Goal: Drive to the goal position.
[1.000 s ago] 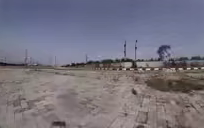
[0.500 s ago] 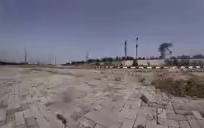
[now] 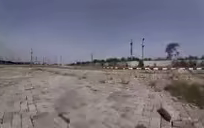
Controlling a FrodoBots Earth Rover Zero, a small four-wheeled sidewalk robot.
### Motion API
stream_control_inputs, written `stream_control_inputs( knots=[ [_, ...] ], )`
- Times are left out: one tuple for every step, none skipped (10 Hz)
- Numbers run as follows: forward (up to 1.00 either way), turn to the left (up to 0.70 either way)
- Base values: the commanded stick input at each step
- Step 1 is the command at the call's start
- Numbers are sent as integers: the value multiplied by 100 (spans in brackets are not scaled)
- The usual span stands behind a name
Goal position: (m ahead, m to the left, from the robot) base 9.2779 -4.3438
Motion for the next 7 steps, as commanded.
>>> stream_control_inputs(
  knots=[
    [100, 0],
    [100, 0],
    [100, 0],
    [100, 0],
    [100, 0],
    [100, 0],
    [100, 0]
  ],
)
